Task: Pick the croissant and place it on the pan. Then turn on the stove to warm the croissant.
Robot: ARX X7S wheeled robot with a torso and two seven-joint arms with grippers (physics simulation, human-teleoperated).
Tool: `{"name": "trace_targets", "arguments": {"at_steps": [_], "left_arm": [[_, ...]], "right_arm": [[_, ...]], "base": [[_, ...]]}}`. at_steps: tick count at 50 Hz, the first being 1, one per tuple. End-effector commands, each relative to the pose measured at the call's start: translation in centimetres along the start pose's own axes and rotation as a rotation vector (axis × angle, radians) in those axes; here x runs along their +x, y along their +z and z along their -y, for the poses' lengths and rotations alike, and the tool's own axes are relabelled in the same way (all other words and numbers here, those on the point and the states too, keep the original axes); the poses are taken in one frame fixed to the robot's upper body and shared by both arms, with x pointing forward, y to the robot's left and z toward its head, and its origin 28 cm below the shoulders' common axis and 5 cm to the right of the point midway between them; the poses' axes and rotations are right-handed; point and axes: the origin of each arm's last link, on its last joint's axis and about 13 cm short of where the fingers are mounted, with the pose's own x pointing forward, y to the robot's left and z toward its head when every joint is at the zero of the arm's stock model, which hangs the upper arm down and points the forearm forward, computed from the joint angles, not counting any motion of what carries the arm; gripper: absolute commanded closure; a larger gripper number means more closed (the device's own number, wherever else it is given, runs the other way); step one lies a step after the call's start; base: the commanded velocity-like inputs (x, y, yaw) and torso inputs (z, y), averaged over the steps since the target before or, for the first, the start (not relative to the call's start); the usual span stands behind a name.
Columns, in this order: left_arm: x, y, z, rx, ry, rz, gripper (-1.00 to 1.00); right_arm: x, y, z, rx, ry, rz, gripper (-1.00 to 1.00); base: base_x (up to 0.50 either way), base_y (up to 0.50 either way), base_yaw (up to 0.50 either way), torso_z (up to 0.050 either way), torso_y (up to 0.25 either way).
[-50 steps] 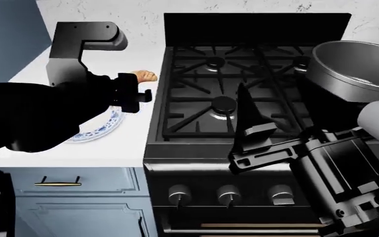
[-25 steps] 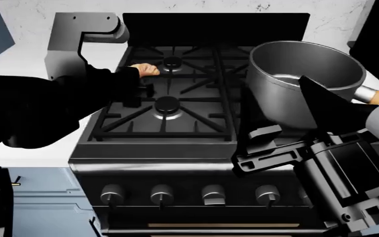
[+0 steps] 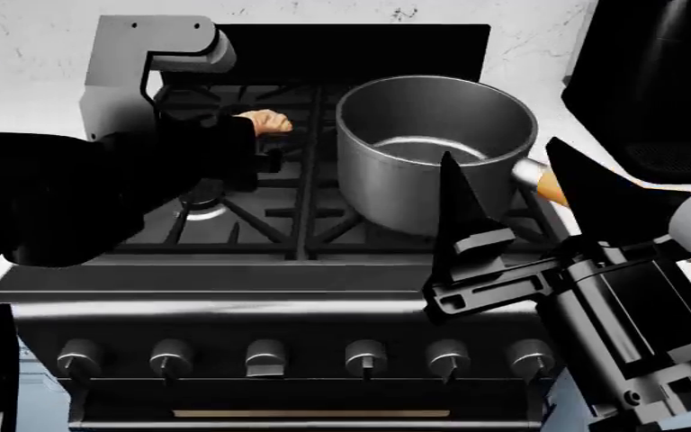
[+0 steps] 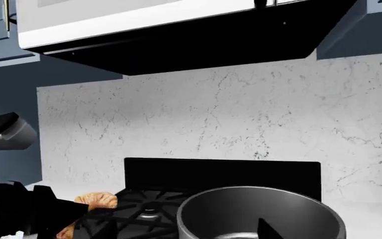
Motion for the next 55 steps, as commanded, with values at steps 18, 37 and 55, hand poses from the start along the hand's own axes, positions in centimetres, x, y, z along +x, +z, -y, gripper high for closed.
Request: {"name": "trace_targets", "arguments": {"at_steps": [18,37,55], "left_arm": [[-0.1,0.4,0.0,0.001,0.0,0.012,1.0],[-0.4,4.7,1.1,0.037,-0.028,0.091,1.0],[3.5,7.9,3.5,0.089,-0.091,0.083,1.0]], "right_arm": [[-0.2,0.1,-0.1,-0.015,0.004,0.01,-1.0],[-0.4,0.0,0.3,0.004,-0.004,0.018,-1.0],[-0.9,-0.4,1.0,0.041,-0.006,0.032,-1.0]], "base": [[0.02,-0.11,0.0,0.0,0.0],[0.0,0.0,0.0,0.0,0.0],[0.0,0.0,0.0,0.0,0.0]]}}
